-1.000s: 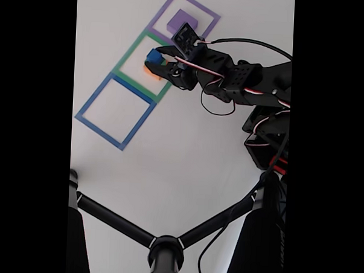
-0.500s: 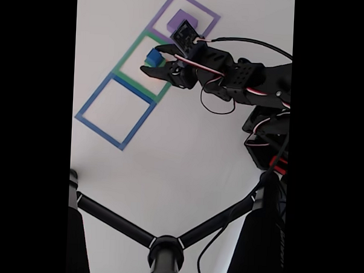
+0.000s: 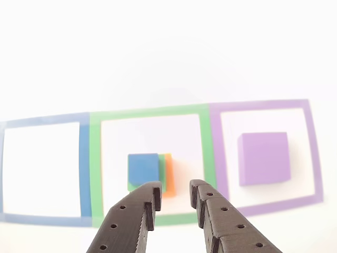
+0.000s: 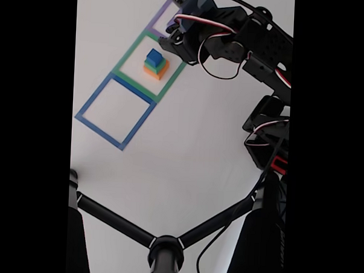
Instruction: Tower of hanoi
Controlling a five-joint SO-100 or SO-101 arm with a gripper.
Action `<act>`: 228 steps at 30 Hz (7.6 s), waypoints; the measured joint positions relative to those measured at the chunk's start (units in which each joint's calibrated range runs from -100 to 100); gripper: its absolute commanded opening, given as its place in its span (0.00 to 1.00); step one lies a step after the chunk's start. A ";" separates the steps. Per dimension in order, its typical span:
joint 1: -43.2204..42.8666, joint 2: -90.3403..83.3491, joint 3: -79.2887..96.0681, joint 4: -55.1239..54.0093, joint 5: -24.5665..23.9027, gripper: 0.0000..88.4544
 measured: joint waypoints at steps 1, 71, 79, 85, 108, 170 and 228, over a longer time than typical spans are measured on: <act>0.41 0.00 -3.74 4.17 0.00 0.00; 22.92 28.28 39.69 -81.06 0.59 0.47; 24.48 36.22 39.43 -88.84 0.59 0.51; 24.48 40.52 39.43 -93.42 0.59 0.50; 23.74 56.14 34.55 -106.98 0.59 0.45; 19.48 62.05 30.90 -107.54 0.59 0.21; -12.36 13.76 -54.48 41.33 0.00 0.18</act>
